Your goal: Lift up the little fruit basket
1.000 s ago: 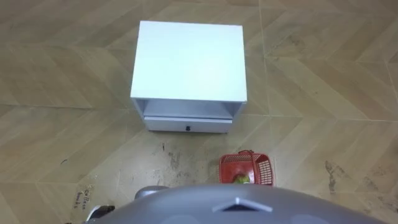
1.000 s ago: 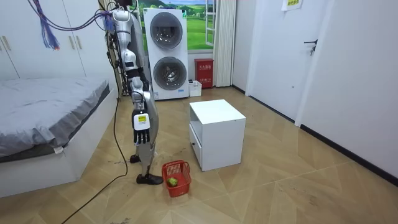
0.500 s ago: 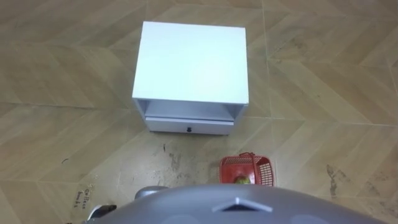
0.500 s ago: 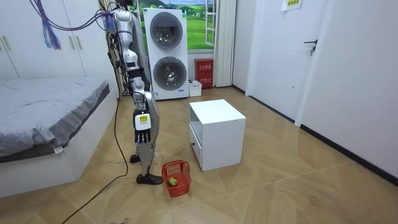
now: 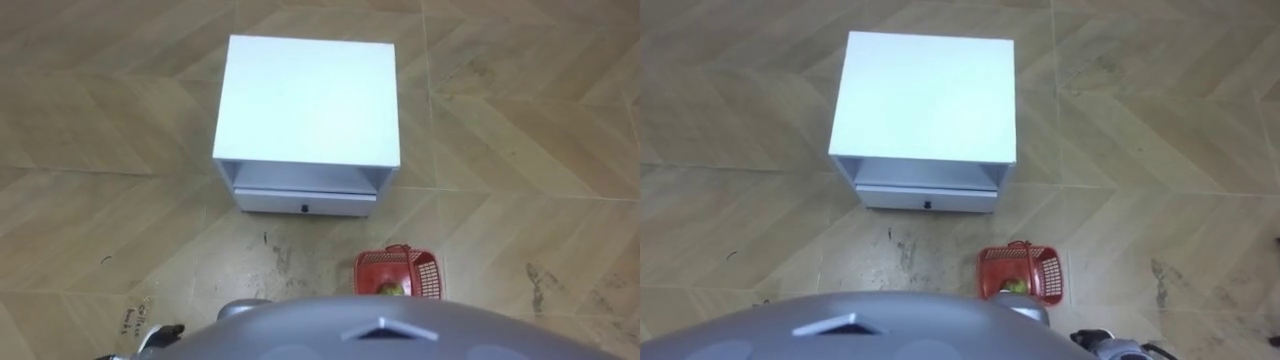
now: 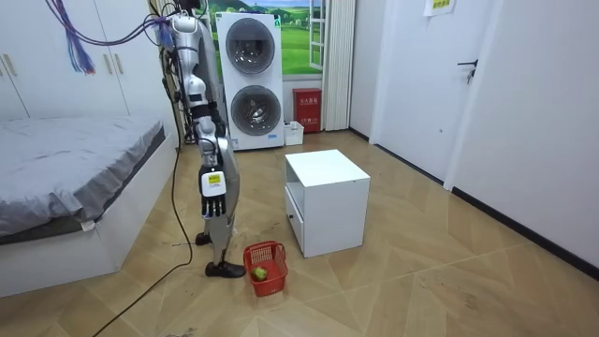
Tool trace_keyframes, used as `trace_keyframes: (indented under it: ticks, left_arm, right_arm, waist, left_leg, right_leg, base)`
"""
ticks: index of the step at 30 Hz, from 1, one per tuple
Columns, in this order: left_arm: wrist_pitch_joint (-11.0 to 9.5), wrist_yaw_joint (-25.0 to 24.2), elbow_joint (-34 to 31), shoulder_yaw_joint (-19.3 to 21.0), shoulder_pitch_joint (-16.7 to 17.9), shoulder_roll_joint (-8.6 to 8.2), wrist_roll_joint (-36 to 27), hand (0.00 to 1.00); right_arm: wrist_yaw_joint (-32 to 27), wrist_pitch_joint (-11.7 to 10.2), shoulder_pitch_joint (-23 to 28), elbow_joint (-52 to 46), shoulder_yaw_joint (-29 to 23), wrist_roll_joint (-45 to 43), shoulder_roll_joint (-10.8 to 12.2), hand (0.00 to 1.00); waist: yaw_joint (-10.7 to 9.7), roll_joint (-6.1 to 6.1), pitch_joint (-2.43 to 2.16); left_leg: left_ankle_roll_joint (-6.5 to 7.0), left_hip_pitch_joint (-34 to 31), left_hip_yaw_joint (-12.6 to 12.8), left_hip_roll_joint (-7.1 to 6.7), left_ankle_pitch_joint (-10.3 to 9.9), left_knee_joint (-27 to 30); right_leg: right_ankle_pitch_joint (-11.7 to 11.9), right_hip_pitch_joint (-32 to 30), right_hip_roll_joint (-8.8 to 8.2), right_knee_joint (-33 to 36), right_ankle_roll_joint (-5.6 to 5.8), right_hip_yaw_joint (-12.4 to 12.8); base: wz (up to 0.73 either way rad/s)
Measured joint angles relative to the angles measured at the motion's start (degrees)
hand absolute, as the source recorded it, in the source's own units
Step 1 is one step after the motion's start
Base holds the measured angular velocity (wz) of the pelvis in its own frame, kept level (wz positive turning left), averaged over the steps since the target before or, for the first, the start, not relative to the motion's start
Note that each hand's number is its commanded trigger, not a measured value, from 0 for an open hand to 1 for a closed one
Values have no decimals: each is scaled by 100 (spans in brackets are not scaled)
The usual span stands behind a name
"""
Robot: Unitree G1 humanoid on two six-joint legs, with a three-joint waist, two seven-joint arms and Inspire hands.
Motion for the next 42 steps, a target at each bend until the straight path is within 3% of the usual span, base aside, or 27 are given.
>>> trace_keyframes:
  ticks: [3, 8, 10, 13, 14, 15, 16, 18, 19, 21, 22, 24, 25, 26, 27, 28, 29, 30, 31, 34, 36, 37, 39, 42]
  left_arm:
    - [-42, -32, -42, 2, -26, -1, 11, 0]
    - [-150, -41, -40, 8, -181, 39, 49, 0]
    - [-209, -36, -3, 39, -264, 62, 56, 0]
    - [-318, -34, 48, 279, -317, 96, 96, 0]
    - [-385, -33, 57, 319, -398, 160, 162, 0]
    - [-457, -25, 52, 339, -513, 236, 188, 0]
    - [-507, -24, 37, 340, -511, 266, 197, 0]
    - [-518, -23, -1, 334, -519, 330, 203, 0]
    - [-514, -16, -2, 336, -499, 333, 201, 0]
    - [-515, 6, 9, 334, -484, 334, 151, 0]
    - [-516, 21, 19, 327, -523, 335, 146, 0]
    - [-527, 87, 29, 207, -727, 378, -38, 0]
    - [-551, 125, 31, 197, -806, 389, -90, 0]
    - [-604, 173, 48, 136, -950, 405, -87, 0]
    - [-655, 186, 43, 62, -1009, 403, -88, 0]
    - [-693, 191, 47, -28, -1042, 410, -86, 0]
    - [-725, 196, 62, -46, -1032, 415, -90, 0]
    - [-761, 222, 91, -161, -1045, 435, -108, 0]
    - [-817, 244, 173, -243, -1162, 444, -175, 0]
    - [-880, 248, 326, -314, -1317, 445, -366, 0]
    - [-926, 261, 525, -416, -1382, 474, -669, 0]
    - [-932, 270, 580, -418, -1382, 492, -715, 0]
    - [-984, 400, 776, -564, -1418, 595, -814, 0]
    - [-1091, 654, 799, -729, -1425, 692, -970, 0]
  right_arm:
    - [-196, -6, -7, -119, -104, 15, 0, 0]
    - [-399, -115, -123, -124, -323, 315, -25, 0]
    - [-459, -151, -203, -130, -322, 332, -35, 0]
    - [-528, -166, -371, -294, -365, 237, -96, 0]
    - [-566, -171, -399, -442, -468, 272, -103, 0]
    - [-610, -168, -315, -530, -558, 430, -92, 0]
    - [-614, -159, -300, -530, -596, 501, -96, 0]
    - [-703, -248, -433, -670, -576, 757, -149, 0]
    - [-733, -319, -452, -731, -526, 833, -173, 0]
    - [-783, -599, -751, -856, -410, 993, -216, 0]
    - [-782, -634, -826, -890, -401, 1052, -206, 0]
    - [-779, -769, -1191, -861, -119, 1159, -181, 0]
    - [-780, -800, -1281, -839, -57, 1182, -165, 0]
    - [-777, -815, -1389, -834, 65, 1207, -147, 0]
    - [-780, -797, -1527, -860, 129, 1235, -126, 0]
    - [-793, -815, -1521, -995, 158, 1254, -110, 0]
    - [-802, -815, -1519, -1018, 178, 1273, -102, 0]
    - [-814, -806, -1522, -1031, 200, 1308, -105, 0]
    - [-853, -805, -1527, -1032, 190, 1315, -115, 0]
    - [-959, -811, -1526, -1075, 35, 1554, -116, 0]
    - [-1105, -811, -1520, -1423, 17, 1757, -155, 0]
    - [-1131, -825, -1524, -1530, 13, 1792, -157, 0]
    - [-1231, -949, -1583, -1769, 3, 1863, -163, 0]
    - [-1420, -1076, -1648, -2091, -39, 1911, -182, 0]
  waist:
    - [-2, -25, 11]
    - [-42, 22, 17]
    - [-51, 43, 24]
    - [-94, 97, 20]
    - [-208, 158, 30]
    - [-211, 83, 77]
    - [-151, 40, 67]
    - [168, -154, 62]
    - [205, -178, 59]
    - [243, -244, 33]
    - [247, -295, 1]
    - [308, -307, 8]
    - [323, -321, 19]
    - [348, -330, 34]
    - [367, -338, 59]
    - [359, -267, 47]
    - [350, -292, 63]
    - [304, -283, 54]
    - [292, -321, 75]
    - [263, -359, 107]
    - [279, -325, 115]
    - [273, -321, 113]
    - [163, -328, 108]
    - [133, -290, 126]
  left_leg:
    - [58, -111, 110, -118, -36, 159]
    - [257, -464, 199, -309, -156, 585]
    - [316, -677, 370, -366, -190, 802]
    - [494, -1087, 646, -379, -157, 840]
    - [593, -1309, 1053, -251, -187, 915]
    - [653, -1419, 1199, -278, -185, 990]
    - [686, -1429, 1251, -310, -167, 982]
    - [747, -1507, 1642, -349, -160, 992]
    - [758, -1593, 1661, -347, -154, 1045]
    - [802, -2152, 1648, -281, -132, 1466]
    - [811, -2319, 1648, -247, -128, 1591]
    - [817, -3088, 1619, -39, -126, 2188]
    - [817, -3298, 1569, 15, -126, 2388]
    - [793, -3682, 1349, 94, -113, 2770]
    - [729, -4014, 1025, 169, -77, 3090]
    - [669, -4313, 699, 191, -43, 3366]
    - [641, -4444, 557, 169, -29, 3465]
    - [577, -4668, 338, 135, -30, 3654]
    - [510, -4888, 300, 138, -67, 3864]
    - [437, -5380, 164, 156, -304, 4557]
    - [447, -5830, 104, 125, -809, 5353]
    - [494, -5942, 105, 107, -906, 5568]
    - [692, -6296, 202, -48, -1208, 6294]
    - [869, -6758, 367, -66, -1606, 7320]
  right_leg:
    - [-187, -250, -190, 441, 46, 36]
    - [-233, -606, -467, 862, 125, 103]
    - [-156, -816, -527, 953, 184, 251]
    - [231, -1166, -516, 705, 254, 434]
    - [203, -1354, -592, 1017, 166, 321]
    - [-105, -1559, -762, 2068, 26, 204]
    - [-193, -1602, -834, 2572, -18, 208]
    - [-209, -1525, -905, 4063, -77, 332]
    - [-199, -1435, -902, 4233, -77, 333]
    - [-180, -958, -950, 3995, -72, 321]
    - [-178, -836, -981, 3807, -65, 302]
    - [-223, -449, -1033, 2599, 23, 215]
    - [-370, -375, -1005, 2269, 215, 223]
    - [-776, -281, -863, 1821, 336, 197]
    - [-1060, -306, -723, 1610, 307, 228]
    - [-1279, -413, -598, 1623, 299, 237]
    - [-1396, -475, -575, 1675, 289, 232]
    - [-1684, -652, -571, 1938, 294, 237]
    - [-1972, -905, -630, 2406, 291, 236]
    - [-2491, -1540, -822, 3660, 269, 234]
    - [-2843, -2113, -1111, 5060, 279, 271]
    - [-2870, -2238, -1193, 5450, 286, 278]
    - [-2877, -2715, -1563, 6831, 287, 484]
    - [-2867, -3208, -1838, 8350, 279, 851]
  base:
    - [-3]
    - [-2]
    - [-23]
    - [-25]
    - [56]
    - [64]
    - [46]
    - [-13]
    - [-22]
    - [-3]
    - [0]
    - [0]
    - [-4]
    - [-20]
    - [-34]
    - [-36]
    - [-19]
    - [0]
    - [9]
    - [19]
    - [2]
    - [16]
    - [45]
    - [42]
